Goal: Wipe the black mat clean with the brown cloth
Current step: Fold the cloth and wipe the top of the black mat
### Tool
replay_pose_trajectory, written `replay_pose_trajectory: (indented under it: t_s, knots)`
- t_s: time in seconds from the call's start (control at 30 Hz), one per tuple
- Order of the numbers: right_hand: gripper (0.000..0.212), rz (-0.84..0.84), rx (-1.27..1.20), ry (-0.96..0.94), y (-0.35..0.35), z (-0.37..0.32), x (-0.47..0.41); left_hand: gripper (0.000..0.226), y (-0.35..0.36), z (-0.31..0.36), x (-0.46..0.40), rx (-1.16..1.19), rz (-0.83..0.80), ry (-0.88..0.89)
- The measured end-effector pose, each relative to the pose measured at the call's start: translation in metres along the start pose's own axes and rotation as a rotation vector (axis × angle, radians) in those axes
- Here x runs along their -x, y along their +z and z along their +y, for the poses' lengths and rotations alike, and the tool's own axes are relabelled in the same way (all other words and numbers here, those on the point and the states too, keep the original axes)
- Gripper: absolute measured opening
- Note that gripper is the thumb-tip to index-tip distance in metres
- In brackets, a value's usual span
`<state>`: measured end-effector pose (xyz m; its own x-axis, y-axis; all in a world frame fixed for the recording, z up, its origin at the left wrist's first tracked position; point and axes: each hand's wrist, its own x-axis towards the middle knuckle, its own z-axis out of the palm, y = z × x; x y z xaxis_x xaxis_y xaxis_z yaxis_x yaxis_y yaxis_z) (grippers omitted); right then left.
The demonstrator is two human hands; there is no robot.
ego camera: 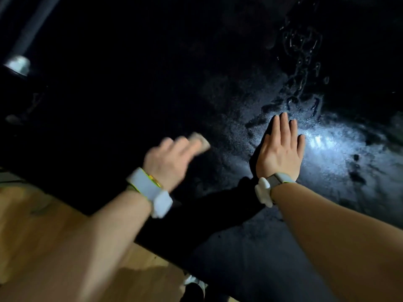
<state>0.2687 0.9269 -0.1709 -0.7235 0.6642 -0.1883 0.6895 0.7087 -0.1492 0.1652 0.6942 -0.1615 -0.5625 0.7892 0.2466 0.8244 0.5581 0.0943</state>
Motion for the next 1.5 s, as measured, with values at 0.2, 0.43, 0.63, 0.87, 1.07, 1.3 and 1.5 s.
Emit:
replay_pose_trajectory:
  t_s: [0.2,0.43,0.63,0.87,1.07,1.3,1.5]
  knots:
    - [0.053,0.011,0.030,-0.012,0.002,0.001,-0.004,0.034,0.007,-0.027,-0.007,-0.037,0.091,-0.141]
    - [0.058,-0.009,-0.032,-0.108,0.010,-0.034,0.088,0.035,0.013,-0.030,-0.004,-0.049,0.133,-0.145]
    - [0.057,-0.055,0.030,-0.094,0.026,-0.033,0.102,0.035,-0.001,-0.025,-0.006,0.032,0.044,-0.196]
    - [0.056,-0.043,0.035,-0.089,0.029,-0.035,0.101,0.038,-0.026,0.064,0.091,0.194,-0.068,-0.036]
    - [0.056,-0.012,0.051,-0.099,0.031,-0.034,0.103,0.044,-0.037,-0.030,0.086,-0.108,-0.156,-0.281]
    - [0.055,0.030,0.047,-0.101,0.033,-0.036,0.103,0.035,-0.040,-0.015,0.088,-0.002,-0.049,-0.482]
    - [0.055,0.045,0.029,-0.105,0.033,-0.035,0.103,0.037,-0.040,0.068,0.143,0.143,-0.121,-0.037]
